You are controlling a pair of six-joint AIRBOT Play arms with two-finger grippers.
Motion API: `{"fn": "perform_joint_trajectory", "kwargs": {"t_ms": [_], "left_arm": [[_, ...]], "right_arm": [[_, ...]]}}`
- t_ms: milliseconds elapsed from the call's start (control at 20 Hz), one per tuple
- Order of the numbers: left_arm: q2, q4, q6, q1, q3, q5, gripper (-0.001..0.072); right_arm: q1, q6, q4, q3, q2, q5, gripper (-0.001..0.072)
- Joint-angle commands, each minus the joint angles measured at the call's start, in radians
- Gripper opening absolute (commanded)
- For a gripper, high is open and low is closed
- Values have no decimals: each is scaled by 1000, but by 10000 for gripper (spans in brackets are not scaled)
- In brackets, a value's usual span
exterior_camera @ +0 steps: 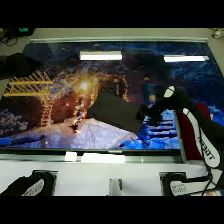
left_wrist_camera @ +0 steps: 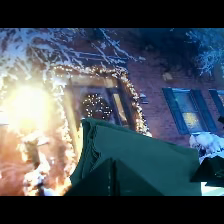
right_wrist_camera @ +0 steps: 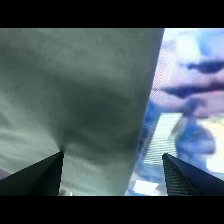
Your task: Fold the shirts.
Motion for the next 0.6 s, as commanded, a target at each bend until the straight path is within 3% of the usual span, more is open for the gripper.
{"fn": "perform_joint_trajectory", "kwargs": {"t_ms": [0, 150, 200, 250, 400, 550], "left_arm": [[0, 0, 0, 0, -1, -1, 34], [0, 1, 0, 0, -1, 0, 33], [-1, 1, 0, 1, -1, 0, 34], [-1, 1, 0, 1, -1, 0, 34], [-2, 2, 5, 1, -1, 0, 33], [-9, 2, 35, 1, -16, 3, 34]], "right_arm": [[-7, -6, 69, -71, 1, -141, 658], [-7, -10, 153, -71, -11, -180, 576], [-7, -23, 194, -71, -21, -179, 339], [-7, -25, 218, -70, -19, -178, 26], [-15, -119, 204, -2, 32, -132, 30], [-105, -102, 149, 161, 112, -41, 28]]}}
